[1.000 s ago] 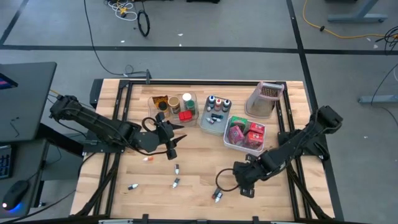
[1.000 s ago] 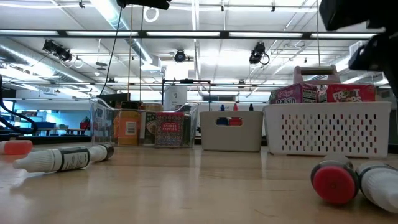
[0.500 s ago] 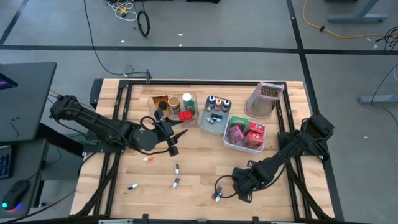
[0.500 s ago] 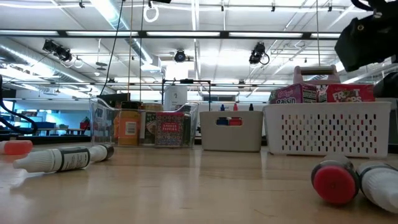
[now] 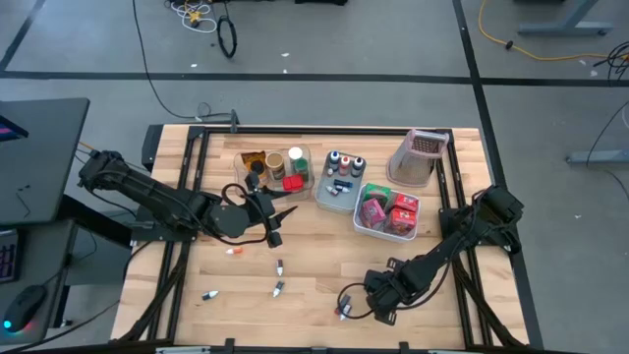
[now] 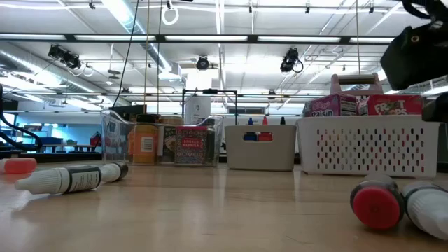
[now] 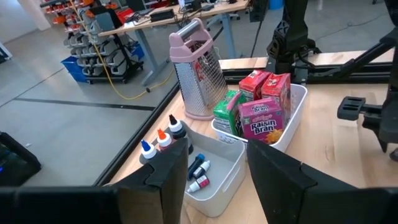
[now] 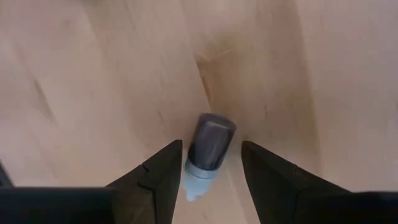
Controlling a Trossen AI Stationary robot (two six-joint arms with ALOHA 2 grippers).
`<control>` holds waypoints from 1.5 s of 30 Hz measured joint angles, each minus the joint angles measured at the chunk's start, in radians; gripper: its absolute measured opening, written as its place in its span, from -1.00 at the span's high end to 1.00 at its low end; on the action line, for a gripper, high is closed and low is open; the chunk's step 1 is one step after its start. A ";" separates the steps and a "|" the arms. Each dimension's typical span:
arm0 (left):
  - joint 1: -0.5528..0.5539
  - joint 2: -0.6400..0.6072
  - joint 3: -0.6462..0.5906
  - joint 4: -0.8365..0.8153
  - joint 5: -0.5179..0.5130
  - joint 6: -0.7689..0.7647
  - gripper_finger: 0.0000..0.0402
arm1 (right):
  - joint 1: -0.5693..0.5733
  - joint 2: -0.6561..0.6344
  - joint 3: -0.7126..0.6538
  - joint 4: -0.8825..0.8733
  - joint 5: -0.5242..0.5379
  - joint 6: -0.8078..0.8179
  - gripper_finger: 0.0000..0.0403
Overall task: Pick & Place Kitchen Items
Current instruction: Put the small red food coloring into the gray bin
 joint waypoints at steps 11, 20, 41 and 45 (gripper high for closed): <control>0.000 0.000 0.000 0.000 0.000 0.009 0.13 | 0.000 0.012 0.001 -0.009 0.006 -0.076 0.44; 0.000 0.000 0.000 0.004 -0.024 0.017 0.13 | -0.027 0.021 0.051 0.018 0.013 -0.226 0.59; 0.002 -0.109 0.002 0.008 -0.082 0.070 0.13 | -0.496 0.016 0.332 0.006 0.428 -1.103 0.53; 0.002 -0.111 0.001 -0.020 -0.074 0.060 0.13 | -0.616 0.016 0.341 0.005 0.422 -1.150 0.53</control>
